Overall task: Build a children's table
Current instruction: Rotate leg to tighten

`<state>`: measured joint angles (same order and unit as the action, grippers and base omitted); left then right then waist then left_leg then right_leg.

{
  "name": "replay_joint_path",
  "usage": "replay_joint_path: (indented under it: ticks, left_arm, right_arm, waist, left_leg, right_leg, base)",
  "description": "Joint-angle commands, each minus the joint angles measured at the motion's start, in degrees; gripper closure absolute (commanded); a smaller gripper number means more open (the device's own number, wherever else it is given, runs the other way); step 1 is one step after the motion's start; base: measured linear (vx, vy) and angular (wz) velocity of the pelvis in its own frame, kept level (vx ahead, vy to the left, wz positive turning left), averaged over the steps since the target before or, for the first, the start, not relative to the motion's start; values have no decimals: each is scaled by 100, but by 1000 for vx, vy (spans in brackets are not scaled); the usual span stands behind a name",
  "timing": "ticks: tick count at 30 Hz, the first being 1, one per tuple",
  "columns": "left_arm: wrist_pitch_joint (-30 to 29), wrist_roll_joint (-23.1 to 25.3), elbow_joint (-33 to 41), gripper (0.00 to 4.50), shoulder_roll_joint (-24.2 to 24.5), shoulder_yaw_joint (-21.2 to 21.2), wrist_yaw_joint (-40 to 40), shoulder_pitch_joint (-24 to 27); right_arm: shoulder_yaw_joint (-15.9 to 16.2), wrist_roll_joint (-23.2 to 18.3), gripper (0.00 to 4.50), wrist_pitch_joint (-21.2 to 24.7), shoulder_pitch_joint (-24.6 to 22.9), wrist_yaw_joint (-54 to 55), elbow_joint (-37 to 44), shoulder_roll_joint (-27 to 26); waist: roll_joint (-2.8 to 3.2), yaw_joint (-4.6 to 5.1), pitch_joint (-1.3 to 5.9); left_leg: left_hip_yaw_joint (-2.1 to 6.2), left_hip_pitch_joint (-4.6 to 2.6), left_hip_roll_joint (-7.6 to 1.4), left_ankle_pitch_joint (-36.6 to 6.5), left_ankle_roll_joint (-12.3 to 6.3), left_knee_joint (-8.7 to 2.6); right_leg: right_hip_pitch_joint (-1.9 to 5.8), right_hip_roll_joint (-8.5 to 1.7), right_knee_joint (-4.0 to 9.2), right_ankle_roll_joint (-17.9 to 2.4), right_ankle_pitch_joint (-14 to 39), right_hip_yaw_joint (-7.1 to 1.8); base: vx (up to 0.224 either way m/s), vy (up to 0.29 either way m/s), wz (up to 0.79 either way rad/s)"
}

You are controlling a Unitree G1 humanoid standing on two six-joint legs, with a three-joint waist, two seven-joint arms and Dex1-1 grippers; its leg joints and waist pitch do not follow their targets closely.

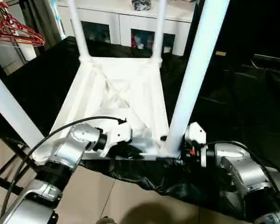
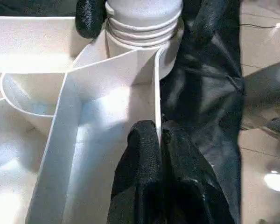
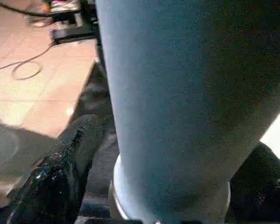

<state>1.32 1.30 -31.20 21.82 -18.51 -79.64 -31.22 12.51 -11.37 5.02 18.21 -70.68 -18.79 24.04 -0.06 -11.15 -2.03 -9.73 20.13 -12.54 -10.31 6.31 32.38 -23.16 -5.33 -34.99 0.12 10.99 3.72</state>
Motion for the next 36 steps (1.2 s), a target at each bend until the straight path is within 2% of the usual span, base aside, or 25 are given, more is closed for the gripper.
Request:
replay_joint_path:
  ticks: [1,5,6,8,12,16,18,19,20,22,23,24,25,26,28,29,31,33,34,36]
  left_arm:
    - [186,-162,81,450,-18,-138,-373,-157]
    - [252,-161,-43,450,5,-138,-418,-221]
    - [268,-154,-76,450,3,-138,-414,-233]
    - [279,-153,-112,450,-10,-130,-395,-245]
    - [268,-151,-149,450,-60,-117,-347,-252]
    - [211,-154,-172,450,-126,-66,-192,-248]
    - [142,-60,-288,450,-238,3,194,-314]
    - [102,-23,-327,450,-282,22,319,-344]
    - [69,81,-413,450,-364,49,631,-398]
    - [-35,255,-584,450,-550,105,1251,-484]
    - [-35,255,-584,450,-550,105,1251,-484]
    - [-99,313,-635,450,-667,134,1552,-507]
    - [-139,343,-624,450,-723,134,1675,-507]
    - [-207,386,-607,450,-789,132,1831,-509]
    - [-307,441,-581,450,-880,125,2038,-509]
    - [-430,525,-567,450,-1035,113,2365,-517]
    - [-507,566,-583,450,-1143,113,2559,-525]
    - [-625,679,-644,450,-1447,100,3032,-541]
    - [-662,709,-659,450,-1546,95,3167,-544]
    - [-680,720,-664,450,-1585,94,3221,-545]
  right_arm:
    - [268,46,86,42,73,-346,195,107]
    - [312,109,99,-7,62,-381,163,137]
    - [317,110,132,-8,44,-378,173,139]
    - [314,96,136,1,5,-359,217,148]
    - [293,51,172,52,-58,-310,265,145]
    - [250,10,184,110,-153,-133,260,41]
    - [111,70,186,117,-172,403,82,-229]
    - [57,97,186,119,-165,588,9,-315]
    - [-5,160,186,62,-159,891,-94,-459]
    - [-149,316,186,66,-124,1723,-330,-829]
    - [-149,316,186,66,-124,1723,-330,-829]
    - [-220,408,186,97,-86,2238,-482,-1061]
    - [-245,442,187,126,-69,2470,-543,-1182]
    - [-266,497,187,163,-44,2725,-612,-1306]
    - [-305,559,187,224,-4,3068,-707,-1483]
    - [-401,618,187,300,91,3617,-890,-1767]
    - [-474,674,187,358,180,4005,-1043,-1957]
    - [-558,863,187,434,404,4768,-1368,-2352]
    - [-557,898,187,441,469,4917,-1442,-2468]
    - [-554,907,187,442,497,4973,-1472,-2518]
  waist:
    - [-48,3,317]
    - [-30,-18,322]
    - [-37,-18,316]
    - [-9,-18,310]
    - [-35,-23,312]
    - [-36,-24,317]
    - [-9,-19,305]
    - [-18,-3,288]
    - [-24,16,279]
    - [-20,38,267]
    - [-26,49,265]
    - [-30,72,260]
    - [-25,111,263]
    - [-31,167,261]
    - [-24,208,261]
    - [-29,213,260]
    - [-3,276,258]
    - [5,299,265]
    - [-25,322,264]
    - [-5,310,268]
  left_leg:
    - [-40,10,-68,-1051,-339,-332]
    - [-50,1,-66,-997,-356,-310]
    - [-52,2,-59,-1064,-339,-314]
    - [-42,4,-62,-1177,-280,-328]
    - [-39,-1,-64,-1226,-235,-335]
    - [-37,11,-61,-1139,-249,-328]
    - [-38,3,-59,-1216,-215,-338]
    - [-35,9,-49,-1341,-154,-357]
    - [-29,2,-41,-1483,-82,-380]
    - [-18,-24,-41,-1620,13,-401]
    - [-9,-21,-36,-1628,44,-413]
    - [11,-5,-31,-1679,69,-433]
    - [9,-27,-27,-1715,83,-434]
    - [17,-11,-26,-1721,81,-439]
    - [11,-24,-25,-1746,74,-435]
    - [13,-15,-21,-1737,67,-435]
    - [24,-11,-19,-1791,123,-452]
    - [21,-17,-26,-1770,106,-448]
    - [27,12,-16,-1731,121,-458]
    - [17,-17,-11,-1746,85,-447]
  right_leg:
    - [303,-250,346,-1184,666,-211]
    - [287,-239,312,-1305,361,-209]
    - [291,-236,322,-1299,433,-205]
    - [298,-251,339,-1253,617,-208]
    - [304,-254,350,-1193,733,-210]
    - [310,-250,337,-1190,640,-207]
    - [291,-245,362,-1176,740,-205]
    - [292,-256,389,-1117,1013,-205]
    - [289,-276,432,-1004,1413,-203]
    - [264,-288,487,-836,1889,-208]
    - [270,-296,497,-792,1997,-206]
    - [287,-304,523,-672,2258,-197]
    - [254,-305,547,-624,2361,-200]
    - [257,-296,548,-613,2378,-197]
    - [234,-284,558,-619,2355,-201]
    - [238,-286,560,-616,2357,-200]
    - [229,-282,556,-632,2383,-194]
    - [218,-272,553,-649,2222,-205]
    - [243,-267,536,-662,2146,-199]
    - [221,-269,554,-642,2164,-205]
  base:
    - [0,0,0]
    - [0,0,0]
    - [0,0,0]
    - [0,0,0]
    - [0,0,0]
    - [0,0,0]
    - [0,0,0]
    - [0,0,0]
    - [0,0,0]
    - [0,0,0]
    - [0,0,0]
    - [0,0,0]
    - [0,0,0]
    - [0,0,0]
    - [0,0,0]
    - [0,0,0]
    - [0,0,0]
    - [0,0,0]
    - [0,0,0]
    - [0,0,0]
